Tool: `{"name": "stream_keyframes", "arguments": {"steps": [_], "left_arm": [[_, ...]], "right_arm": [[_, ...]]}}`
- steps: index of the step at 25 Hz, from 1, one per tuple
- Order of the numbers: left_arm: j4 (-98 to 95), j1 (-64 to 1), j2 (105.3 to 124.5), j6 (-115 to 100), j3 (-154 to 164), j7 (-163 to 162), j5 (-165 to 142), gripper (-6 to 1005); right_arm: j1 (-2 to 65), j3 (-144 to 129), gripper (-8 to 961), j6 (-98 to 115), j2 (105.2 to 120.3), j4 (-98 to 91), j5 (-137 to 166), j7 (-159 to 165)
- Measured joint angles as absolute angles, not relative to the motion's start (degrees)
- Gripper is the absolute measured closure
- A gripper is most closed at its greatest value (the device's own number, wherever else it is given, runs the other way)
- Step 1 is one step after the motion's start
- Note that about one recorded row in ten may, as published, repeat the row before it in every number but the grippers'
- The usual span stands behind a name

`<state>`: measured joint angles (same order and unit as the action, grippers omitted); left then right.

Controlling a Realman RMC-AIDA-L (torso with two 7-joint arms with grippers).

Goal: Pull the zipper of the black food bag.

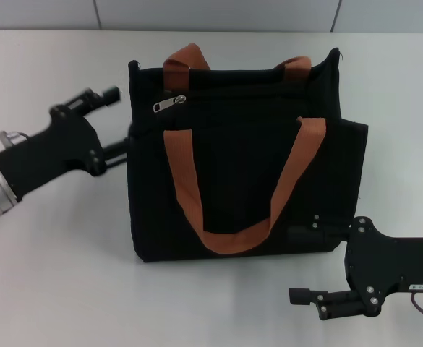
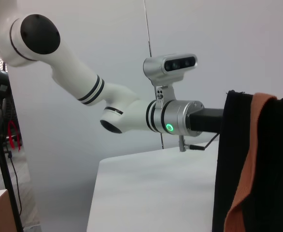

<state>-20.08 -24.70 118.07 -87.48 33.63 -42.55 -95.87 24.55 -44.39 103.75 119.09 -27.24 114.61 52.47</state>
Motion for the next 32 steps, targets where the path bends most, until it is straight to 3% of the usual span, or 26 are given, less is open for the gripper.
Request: {"name": "stream_keyframes", "arguments": {"steps": [6,16,28,30,32], "left_arm": [[-19.9,-25.3,118.3,-88.7,32.8,-38.0,-96.3,184],[-19.4,-25.0,118.54,-89.5,32.7,-36.6,-95.9,561],[-19.4,-23.9,118.37,-94.8,32.2,-36.2,-95.3,797],[-19.4,-23.7,118.42,-96.2,32.1,-36.2,-94.7,977],[-19.4,-23.6,118.44,-96.6,32.1,-36.2,-94.2,977]], "right_arm": [[24.5,-44.6,139,103.9,119.09,-27.2,114.6,52.7],[24.7,-44.8,139,104.2,119.09,-27.3,114.6,55.1],[27.9,-44.2,140,114.5,119.23,-26.8,104.9,73.9],[28.2,-44.1,140,114.5,119.18,-26.8,102.9,76.4],[29.1,-44.1,140,114.2,119.1,-26.8,98.6,82.1]]}}
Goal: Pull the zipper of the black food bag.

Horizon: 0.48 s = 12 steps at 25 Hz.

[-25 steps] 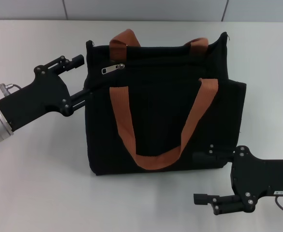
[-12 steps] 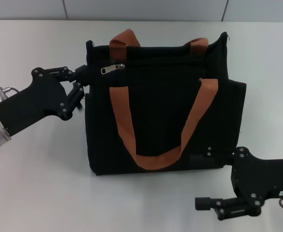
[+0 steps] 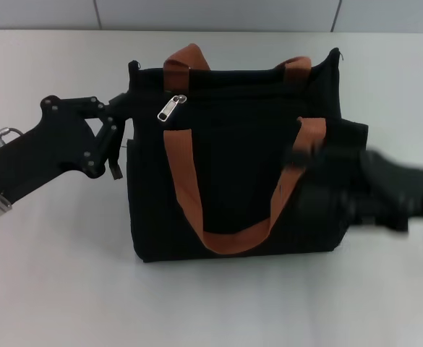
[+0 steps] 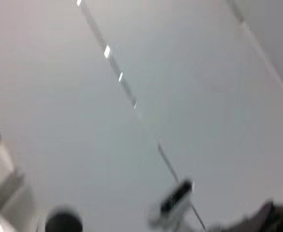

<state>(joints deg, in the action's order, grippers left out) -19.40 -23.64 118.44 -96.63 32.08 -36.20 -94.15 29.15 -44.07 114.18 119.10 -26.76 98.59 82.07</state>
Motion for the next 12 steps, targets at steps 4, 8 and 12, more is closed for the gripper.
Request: {"name": "stream_keyframes", "arguments": {"steps": [4,8,12], "left_arm": [[-19.4,-23.7,118.48,-97.3,32.0,-36.2,-93.1,976],[-19.4,-23.8,118.47,-97.5,31.9,-36.2,-93.0,975],[-19.6,-23.9,118.47,-97.6,31.7,-36.2,-92.3,974]], "right_arm": [[32.8,-43.8,140,112.7,118.87,-26.9,93.9,93.2],[38.5,-44.0,140,105.3,118.45,-27.0,93.6,105.8],[42.3,-45.6,140,101.0,117.59,-27.4,95.8,113.1]]}}
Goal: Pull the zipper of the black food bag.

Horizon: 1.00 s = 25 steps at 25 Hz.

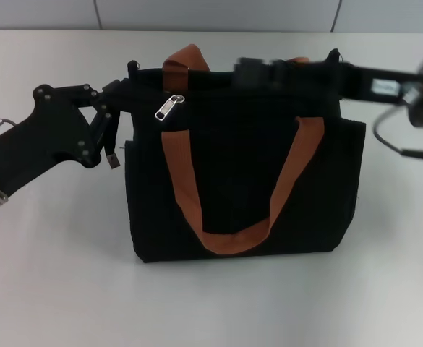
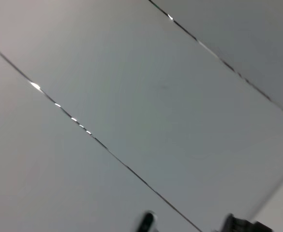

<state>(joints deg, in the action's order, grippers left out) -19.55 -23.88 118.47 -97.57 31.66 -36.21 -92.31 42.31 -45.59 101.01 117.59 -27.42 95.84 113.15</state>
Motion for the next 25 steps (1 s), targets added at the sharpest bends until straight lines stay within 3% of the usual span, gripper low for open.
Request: {"name": "stream_keyframes", "arguments": {"steps": [1,10,15,23,25], "left_arm": [[-19.6,-23.9,118.47,-97.7,31.7,-36.2,-92.2,974],[-19.8,-24.4,118.39,-97.8,31.6,-36.2,-91.1,972],[-19.5,-24.6,118.38,-97.6,31.5,-36.2,-90.9,971],[-19.4,-24.5,118.43,-97.5,31.5,-36.2,-90.9,969],[-19.4,-24.4,118.45,-97.9,31.5,-36.2,-90.9,969]], "right_arm": [[44.5,-46.5,140,98.7,117.02,-27.5,97.9,117.4],[50.0,-47.0,140,95.5,116.43,-27.9,103.9,127.4],[52.1,-47.0,240,95.6,116.19,-27.9,106.8,131.1],[53.1,-49.4,480,94.9,116.28,-29.1,107.0,134.6],[53.6,-51.2,483,93.7,116.54,-29.3,107.0,135.2]]}}
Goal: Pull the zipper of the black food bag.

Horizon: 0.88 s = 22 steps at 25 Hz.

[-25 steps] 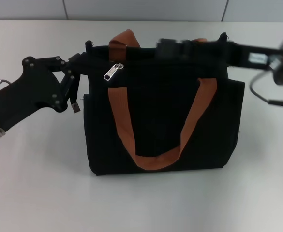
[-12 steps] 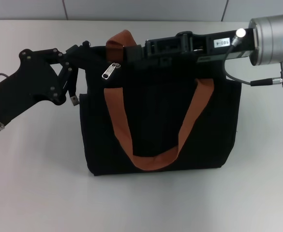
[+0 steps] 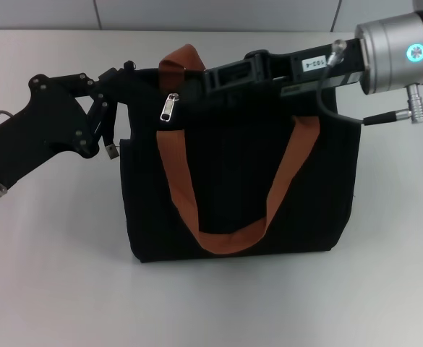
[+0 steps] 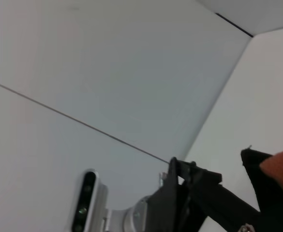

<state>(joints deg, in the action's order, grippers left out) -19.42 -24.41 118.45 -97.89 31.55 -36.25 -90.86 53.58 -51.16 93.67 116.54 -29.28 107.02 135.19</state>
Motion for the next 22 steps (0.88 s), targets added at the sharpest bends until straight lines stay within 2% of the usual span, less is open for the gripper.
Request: {"name": "stream_keyframes", "arguments": {"steps": [8,15,22], "left_arm": [[-19.4,-24.6,118.47,-98.8,31.6,-36.5,-90.9,967],[-19.3,-24.8,118.56,-99.3,31.7,-36.4,-90.9,966],[-19.1,-24.9,118.57,-99.6,31.6,-36.3,-90.9,964]], "right_arm": [[54.5,-54.2,489,90.2,116.96,-29.6,107.1,136.3],[54.3,-58.3,489,86.9,118.69,-33.3,107.1,136.3],[54.2,-60.6,496,85.4,118.95,-35.0,107.0,136.1]]}}
